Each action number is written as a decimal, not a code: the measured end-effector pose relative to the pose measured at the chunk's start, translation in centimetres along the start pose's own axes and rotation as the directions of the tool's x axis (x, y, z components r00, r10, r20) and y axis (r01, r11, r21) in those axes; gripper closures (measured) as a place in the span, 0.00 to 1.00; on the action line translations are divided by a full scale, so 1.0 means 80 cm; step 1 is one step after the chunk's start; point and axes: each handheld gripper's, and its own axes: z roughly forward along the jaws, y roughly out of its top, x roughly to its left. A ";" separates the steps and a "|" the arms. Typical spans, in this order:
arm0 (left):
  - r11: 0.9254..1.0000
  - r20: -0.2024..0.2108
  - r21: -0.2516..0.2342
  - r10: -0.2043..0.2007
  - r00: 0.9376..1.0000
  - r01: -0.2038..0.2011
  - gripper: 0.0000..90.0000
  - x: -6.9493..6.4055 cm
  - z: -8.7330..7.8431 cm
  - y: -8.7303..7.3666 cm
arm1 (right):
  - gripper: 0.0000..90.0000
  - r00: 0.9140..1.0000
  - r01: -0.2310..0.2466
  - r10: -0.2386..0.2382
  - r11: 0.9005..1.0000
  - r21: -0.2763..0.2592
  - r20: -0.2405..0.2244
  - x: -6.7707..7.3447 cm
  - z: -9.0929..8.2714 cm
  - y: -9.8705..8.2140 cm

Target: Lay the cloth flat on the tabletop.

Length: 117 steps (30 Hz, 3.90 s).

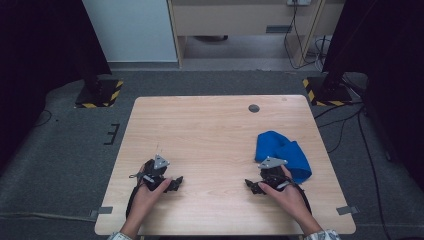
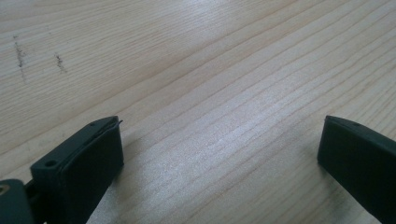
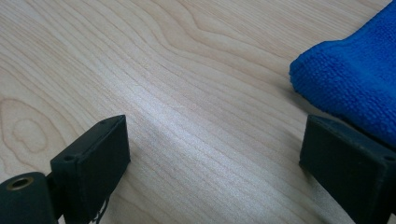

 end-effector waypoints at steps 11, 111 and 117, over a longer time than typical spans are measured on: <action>1.000 -0.001 0.000 -0.002 1.000 0.002 0.00 -0.001 0.000 0.000 | 0.09 1.000 -0.001 0.001 1.000 0.000 0.000 0.000 0.000 0.000; 1.000 0.006 -0.001 0.004 1.000 -0.004 0.00 -0.007 0.001 0.001 | 0.76 0.991 -0.012 -0.017 0.976 -0.217 -0.134 0.026 -0.044 0.129; 1.000 0.007 -0.001 0.002 1.000 -0.002 0.00 -0.008 0.001 0.001 | 0.75 0.987 0.026 -0.044 0.993 -0.117 -0.152 0.056 0.009 0.136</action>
